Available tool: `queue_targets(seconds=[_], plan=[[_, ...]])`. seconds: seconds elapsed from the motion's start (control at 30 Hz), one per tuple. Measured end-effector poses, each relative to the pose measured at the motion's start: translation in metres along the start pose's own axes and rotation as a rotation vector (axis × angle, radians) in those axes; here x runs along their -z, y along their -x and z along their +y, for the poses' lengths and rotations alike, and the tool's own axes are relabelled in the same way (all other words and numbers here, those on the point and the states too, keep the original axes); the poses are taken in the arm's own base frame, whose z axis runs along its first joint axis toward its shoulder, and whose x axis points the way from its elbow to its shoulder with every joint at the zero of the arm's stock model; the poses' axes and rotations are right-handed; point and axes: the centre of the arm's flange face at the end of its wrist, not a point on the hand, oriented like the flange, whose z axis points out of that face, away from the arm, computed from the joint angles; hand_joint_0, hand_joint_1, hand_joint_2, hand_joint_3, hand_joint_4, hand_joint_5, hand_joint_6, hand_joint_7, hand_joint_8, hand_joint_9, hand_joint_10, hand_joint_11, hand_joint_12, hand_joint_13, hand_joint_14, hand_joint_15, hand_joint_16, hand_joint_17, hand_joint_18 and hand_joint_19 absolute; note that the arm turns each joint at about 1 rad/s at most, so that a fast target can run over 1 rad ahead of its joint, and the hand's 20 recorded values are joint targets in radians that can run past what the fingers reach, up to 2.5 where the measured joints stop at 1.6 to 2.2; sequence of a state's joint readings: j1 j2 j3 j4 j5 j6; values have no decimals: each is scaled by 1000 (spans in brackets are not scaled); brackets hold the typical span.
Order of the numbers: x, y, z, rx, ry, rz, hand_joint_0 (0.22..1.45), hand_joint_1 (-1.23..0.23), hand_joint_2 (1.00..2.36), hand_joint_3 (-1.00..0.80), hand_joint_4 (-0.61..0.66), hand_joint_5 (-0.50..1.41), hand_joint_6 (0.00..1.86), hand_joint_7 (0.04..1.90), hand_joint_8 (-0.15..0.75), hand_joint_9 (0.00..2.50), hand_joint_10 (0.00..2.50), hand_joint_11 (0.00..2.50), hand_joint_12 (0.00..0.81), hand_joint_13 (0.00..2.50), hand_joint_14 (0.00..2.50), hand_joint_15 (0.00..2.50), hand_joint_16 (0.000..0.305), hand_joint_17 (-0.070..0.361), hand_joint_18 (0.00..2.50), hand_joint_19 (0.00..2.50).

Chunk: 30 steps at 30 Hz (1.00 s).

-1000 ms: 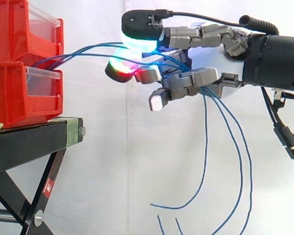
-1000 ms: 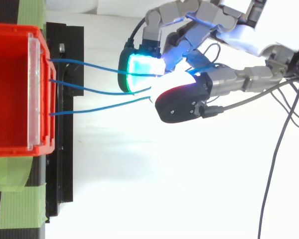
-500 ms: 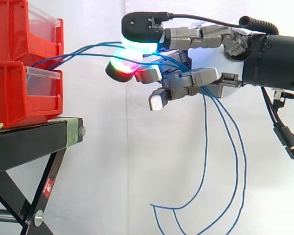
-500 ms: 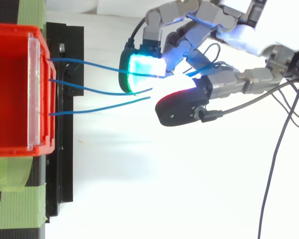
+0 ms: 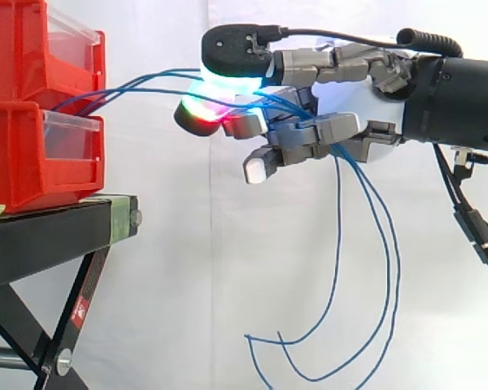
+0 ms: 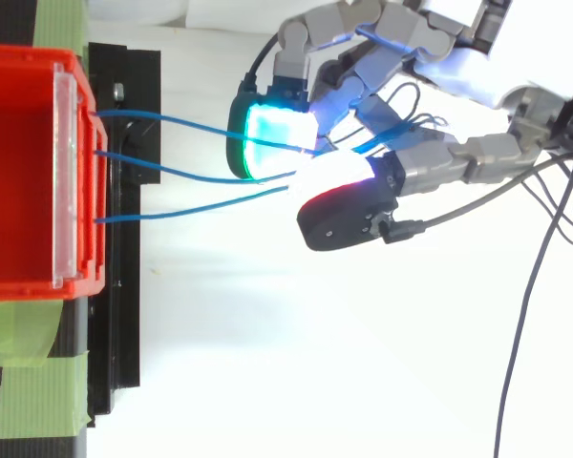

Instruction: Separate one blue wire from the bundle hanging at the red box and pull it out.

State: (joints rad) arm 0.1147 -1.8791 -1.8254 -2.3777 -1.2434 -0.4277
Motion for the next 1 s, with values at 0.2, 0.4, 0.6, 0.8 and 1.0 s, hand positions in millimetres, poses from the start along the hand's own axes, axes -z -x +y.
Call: queue_targets(seconds=[0.2,0.4,0.6,0.8,1.0], plan=[[0,0,0,0,0,1,687,-964,1012,-382,225,-245,766,1175,305,840,11,1654,328,1104,2500,529,53,120,760,862],[0,0,0,0,0,1,577,-725,1000,-500,228,-229,734,1180,317,929,9,1661,335,1138,2500,487,53,120,765,895],[0,0,0,-1,0,1,552,-557,1000,-500,230,-209,722,1189,334,1034,9,1660,339,1173,2500,477,54,123,822,888],[0,0,0,-1,1,1,571,-607,1000,-500,221,-204,729,1193,326,1063,9,1650,330,1174,2500,481,53,120,824,891],[0,-1,0,-1,1,1,629,-718,1007,-426,224,-211,772,1163,327,1076,9,1652,325,1181,2500,508,52,116,827,894]])
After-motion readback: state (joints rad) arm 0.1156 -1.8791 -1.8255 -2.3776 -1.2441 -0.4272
